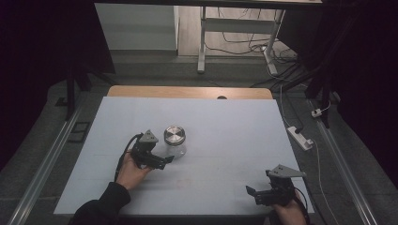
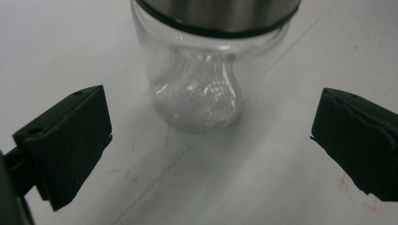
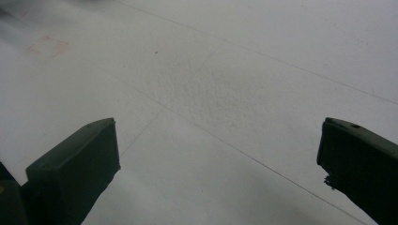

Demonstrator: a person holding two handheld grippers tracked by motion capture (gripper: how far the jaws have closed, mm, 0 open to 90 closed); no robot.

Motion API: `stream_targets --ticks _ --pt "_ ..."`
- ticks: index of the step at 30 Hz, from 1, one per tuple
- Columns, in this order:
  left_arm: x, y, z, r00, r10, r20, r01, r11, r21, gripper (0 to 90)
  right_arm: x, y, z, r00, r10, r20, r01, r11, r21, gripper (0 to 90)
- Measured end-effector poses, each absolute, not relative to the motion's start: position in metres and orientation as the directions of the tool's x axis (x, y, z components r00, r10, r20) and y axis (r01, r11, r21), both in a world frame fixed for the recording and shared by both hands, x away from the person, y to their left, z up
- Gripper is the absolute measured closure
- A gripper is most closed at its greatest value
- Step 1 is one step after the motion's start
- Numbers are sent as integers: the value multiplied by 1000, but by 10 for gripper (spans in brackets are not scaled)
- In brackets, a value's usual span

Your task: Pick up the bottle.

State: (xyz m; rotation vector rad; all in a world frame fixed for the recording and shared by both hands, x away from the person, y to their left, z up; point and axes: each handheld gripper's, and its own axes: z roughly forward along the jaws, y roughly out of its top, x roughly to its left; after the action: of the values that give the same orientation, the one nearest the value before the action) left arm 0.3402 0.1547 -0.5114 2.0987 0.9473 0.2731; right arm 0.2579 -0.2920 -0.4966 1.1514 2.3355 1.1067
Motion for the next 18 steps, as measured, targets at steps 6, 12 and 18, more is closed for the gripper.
stream_targets --ticks 6,12,18 --pt "353 145 -513 718 686 -121 520 -413 748 0 258 -292 -497 -629 775 58 536 378 754 0" --pt "366 135 -516 728 676 -112 510 -426 747 0 258 -292 -497 -630 774 62 537 377 754 0" --pt "376 128 -517 738 666 -112 497 -423 757 0 258 -292 -497 -631 773 61 537 379 754 0"
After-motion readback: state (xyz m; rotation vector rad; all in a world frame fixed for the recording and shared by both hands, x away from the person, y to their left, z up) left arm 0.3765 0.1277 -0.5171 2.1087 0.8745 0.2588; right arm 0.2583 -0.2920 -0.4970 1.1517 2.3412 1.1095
